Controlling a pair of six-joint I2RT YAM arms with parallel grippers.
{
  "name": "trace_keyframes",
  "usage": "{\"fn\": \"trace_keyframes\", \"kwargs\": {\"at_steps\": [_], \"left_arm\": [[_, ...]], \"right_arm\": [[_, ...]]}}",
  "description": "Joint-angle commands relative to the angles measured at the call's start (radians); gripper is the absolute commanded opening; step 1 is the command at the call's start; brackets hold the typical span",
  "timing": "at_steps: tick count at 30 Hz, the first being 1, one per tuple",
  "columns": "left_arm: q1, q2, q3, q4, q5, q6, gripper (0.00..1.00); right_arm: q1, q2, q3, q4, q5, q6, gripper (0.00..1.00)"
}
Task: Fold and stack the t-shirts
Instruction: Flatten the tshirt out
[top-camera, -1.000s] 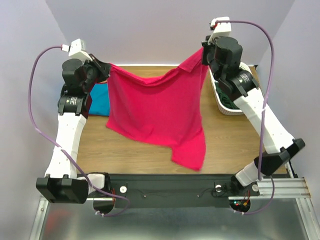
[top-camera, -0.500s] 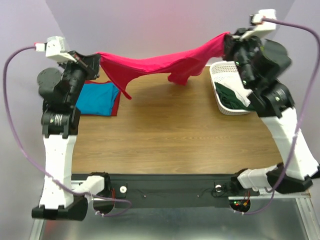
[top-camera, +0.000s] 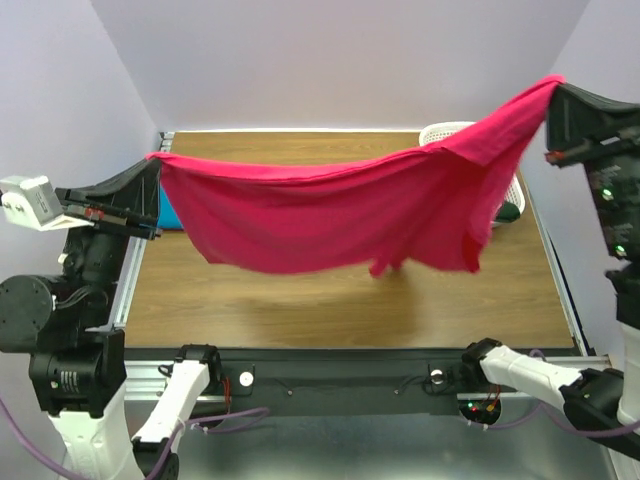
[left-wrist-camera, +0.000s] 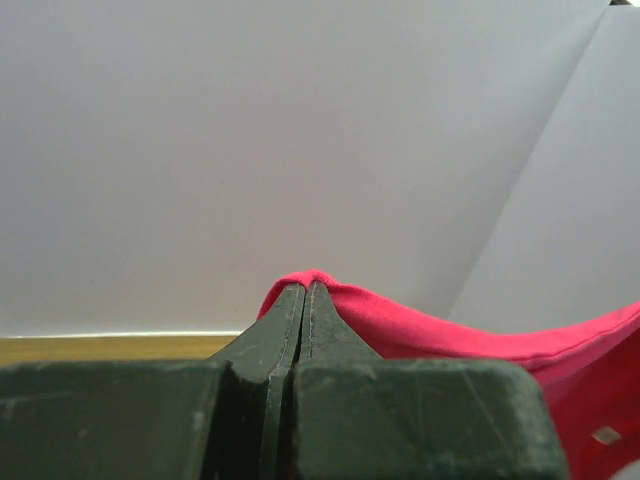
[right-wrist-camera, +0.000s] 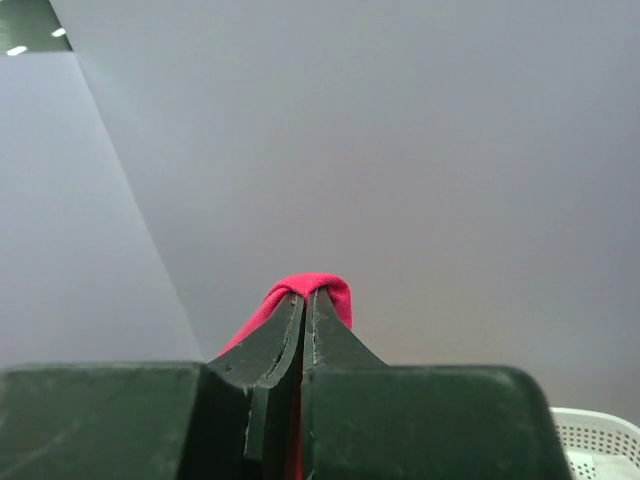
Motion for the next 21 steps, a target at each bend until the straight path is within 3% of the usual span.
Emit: {"fn": "trace_keyframes", "kwargs": {"at_steps": [1,8,15,20,21], "left_arm": [[0.006,-0.002,-0.009,-0.056,0.043,-0.002,0.00],[0.006,0.010,-0.105,-0.051,-0.032,-0.004,0.00],[0.006,0.092,-0.329,0.019,-0.115,-0.011,0.00],[0.006,0.246,-0.475,0.087,-0.294,-0.030,0.00],[0.006,0.283,-0.499,0.113,-0.326,-0.034,0.00]], "right_arm": [[0.003,-0.037,0.036,-0.006,-0.016,0.026,0.01],[0.003,-0.023,-0.071,-0.006,0.111,0.003,0.00],[0.002,0.052,-0.328,0.061,0.263,0.000,0.00],[0.002,0.193,-0.488,0.181,0.343,-0.006,0.00],[-0.005,0.280,-0.504,0.216,0.353,-0.006,0.01]]}}
